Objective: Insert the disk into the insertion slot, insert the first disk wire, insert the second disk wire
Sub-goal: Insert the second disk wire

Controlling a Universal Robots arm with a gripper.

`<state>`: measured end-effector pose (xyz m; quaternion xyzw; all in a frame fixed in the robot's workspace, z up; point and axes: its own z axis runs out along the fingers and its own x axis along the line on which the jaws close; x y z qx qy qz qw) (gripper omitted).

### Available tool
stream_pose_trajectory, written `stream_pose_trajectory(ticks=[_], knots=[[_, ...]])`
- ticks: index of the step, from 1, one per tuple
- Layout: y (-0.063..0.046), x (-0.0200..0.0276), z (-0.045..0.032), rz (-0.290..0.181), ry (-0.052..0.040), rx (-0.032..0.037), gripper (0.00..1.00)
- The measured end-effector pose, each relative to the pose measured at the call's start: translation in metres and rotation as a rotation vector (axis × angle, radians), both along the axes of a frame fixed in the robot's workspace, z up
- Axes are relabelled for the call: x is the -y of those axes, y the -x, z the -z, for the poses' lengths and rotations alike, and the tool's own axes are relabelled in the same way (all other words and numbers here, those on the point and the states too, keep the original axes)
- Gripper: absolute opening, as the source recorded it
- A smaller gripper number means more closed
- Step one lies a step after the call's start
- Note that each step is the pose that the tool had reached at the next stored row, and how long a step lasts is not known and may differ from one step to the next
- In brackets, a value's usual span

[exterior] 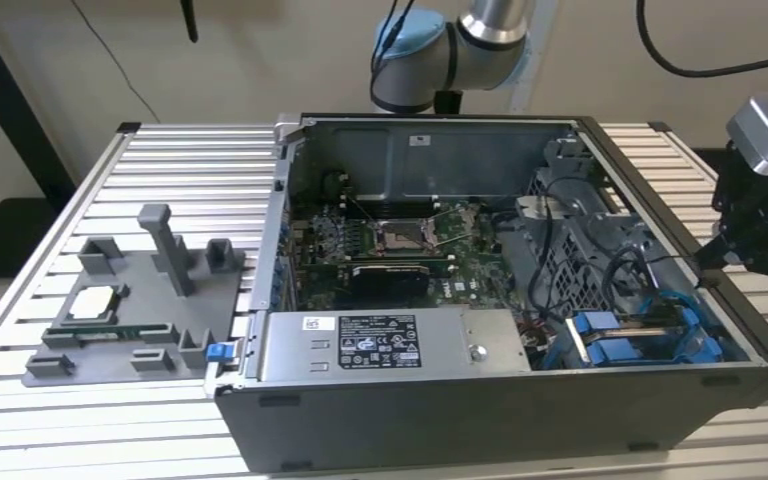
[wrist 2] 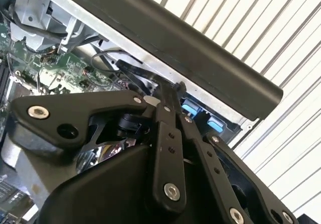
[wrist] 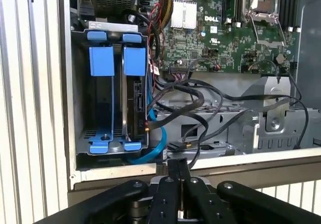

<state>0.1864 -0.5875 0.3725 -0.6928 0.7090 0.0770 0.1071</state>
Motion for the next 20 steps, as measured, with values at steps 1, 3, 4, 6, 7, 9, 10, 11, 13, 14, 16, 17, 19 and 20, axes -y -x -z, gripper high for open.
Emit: stream_pose_trajectory(ticks=[1, 3, 4, 6, 7, 9, 10, 11, 13, 14, 16, 17, 19, 20], knots=[[0.000, 0.0007, 0.0013, 0.000, -0.0003, 0.0000, 1.00], [0.000, 0.0018, 0.0046, 0.000, -0.0002, 0.0000, 1.00], [-0.001, 0.0025, 0.0083, 0.000, 0.0002, 0.0000, 1.00], [-0.001, 0.0042, 0.0118, 0.000, 0.0005, 0.0000, 1.00], [-0.001, 0.0056, 0.0133, 0.000, 0.0003, 0.0000, 1.00], [-0.002, 0.0079, 0.0167, 0.000, 0.0001, 0.0000, 1.00], [-0.002, 0.0085, 0.0186, 0.000, -0.0001, 0.0002, 1.00], [-0.002, 0.0087, 0.0204, 0.000, -0.0002, 0.0008, 1.00], [-0.002, 0.0088, 0.0231, 0.000, -0.0048, 0.0025, 1.00], [-0.002, 0.0088, 0.0241, 0.000, -0.0075, 0.0035, 1.00], [-0.002, 0.0093, 0.0253, 0.000, -0.0140, 0.0046, 1.00], [-0.002, 0.0095, 0.0252, 0.000, -0.0159, 0.0046, 1.00], [-0.001, 0.0098, 0.0184, 0.000, -0.0192, 0.0045, 1.00], [-0.001, 0.0098, 0.0135, 0.000, -0.0181, 0.0046, 1.00]])
